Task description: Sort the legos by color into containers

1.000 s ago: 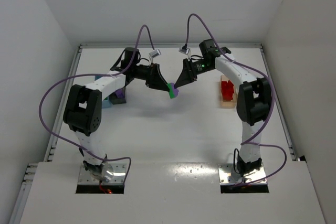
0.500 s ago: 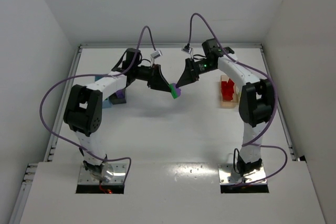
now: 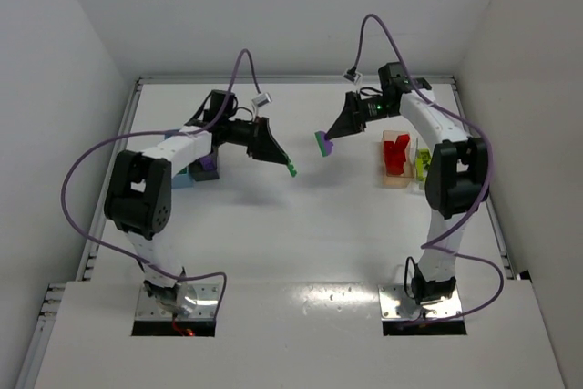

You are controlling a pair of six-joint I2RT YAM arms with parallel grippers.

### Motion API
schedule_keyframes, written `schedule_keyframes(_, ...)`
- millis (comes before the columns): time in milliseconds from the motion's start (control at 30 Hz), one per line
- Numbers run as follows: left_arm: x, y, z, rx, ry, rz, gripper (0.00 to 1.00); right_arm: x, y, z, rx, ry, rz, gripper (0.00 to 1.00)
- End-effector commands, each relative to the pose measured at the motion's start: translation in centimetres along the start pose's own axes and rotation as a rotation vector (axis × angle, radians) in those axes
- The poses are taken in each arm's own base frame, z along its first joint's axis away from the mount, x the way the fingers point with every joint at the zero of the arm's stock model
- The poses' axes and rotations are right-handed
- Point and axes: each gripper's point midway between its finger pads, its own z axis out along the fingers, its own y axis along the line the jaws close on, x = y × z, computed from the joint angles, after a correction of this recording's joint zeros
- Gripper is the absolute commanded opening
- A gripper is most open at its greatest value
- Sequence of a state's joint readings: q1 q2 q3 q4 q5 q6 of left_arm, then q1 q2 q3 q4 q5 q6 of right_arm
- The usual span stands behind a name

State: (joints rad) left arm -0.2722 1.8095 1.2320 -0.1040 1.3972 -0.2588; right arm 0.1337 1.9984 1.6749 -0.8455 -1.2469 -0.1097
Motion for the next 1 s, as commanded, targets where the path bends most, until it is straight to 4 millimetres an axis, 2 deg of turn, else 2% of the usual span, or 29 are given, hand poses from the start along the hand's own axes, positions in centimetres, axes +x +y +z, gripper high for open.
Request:
schedule_keyframes(0, -2.5, -0.1, -4.4, -0.198, -0.076, 0.158, 0.26, -0.7, 2.5, -0.3, -0.024, -0.014, -0.107, 0.02)
schedule_keyframes(33, -3.0, 0.6, -5.7, -0.291, -0.093, 0.172, 0.26, -0.7, 2.5, -0.3, -0.024, -0.014, -0.107, 0.02)
schedule_keyframes(100, -4.4, 1.0, -9.7, -0.536, -0.162, 0.232, 0.26, -0.4, 2.1, -0.3, -0.013, -0.008, -0.098, 0.02)
schedule_keyframes(133, -5.0, 2.7, -12.5, -0.752, -0.191, 0.253, 0.26, -0.4, 2.3, 0.0, -0.018, -0.005, -0.111, 0.02)
schedule_keyframes(167, -5.2, 2.9, -14.4, -0.869, -0.217, 0.262, 0.26, -0.3, 2.0, 0.0, -0.006, -0.002, -0.111, 0.02)
schedule_keyframes(200, -5.5, 2.1, -16.6, -0.985, -0.252, 0.294, 0.26, -0.5, 2.0, 0.0, -0.005, -0.005, -0.121, 0.02)
schedule_keyframes(233, -5.5, 2.7, -19.2, -1.127, -0.273, 0.289, 0.26, -0.4, 2.2, 0.4, -0.011, 0.002, -0.111, 0.02)
schedule_keyframes(300, -5.0, 3.0, -22.3, -1.256, -0.290, 0.255, 0.26, -0.8, 2.1, 0.4, -0.009, -0.007, -0.128, 0.02)
schedule_keyframes(433, -2.8, 4.3, -27.0, -1.444, -0.298, 0.149, 0.26, -0.9, 2.1, 0.8, -0.013, -0.009, -0.120, 0.02)
schedule_keyframes(633, 0.3, 7.0, -31.7, -1.576, -0.320, -0.028, 0.26, -0.9, 2.1, 1.2, -0.011, -0.003, -0.124, 0.02)
schedule_keyframes(733, 1.6, 8.1, -33.1, -1.594, -0.331, -0.104, 0.26, -0.7, 1.8, 1.3, -0.011, 0.000, -0.115, 0.02)
schedule_keyframes(833, 2.8, 9.1, -33.8, -1.609, -0.322, -0.164, 0.26, -0.7, 2.0, 1.7, -0.016, 0.003, -0.119, 0.02)
schedule_keyframes(967, 3.4, 9.7, -33.9, -1.615, -0.307, -0.185, 0.26, -0.7, 1.8, 1.7, -0.007, 0.005, -0.119, 0.02)
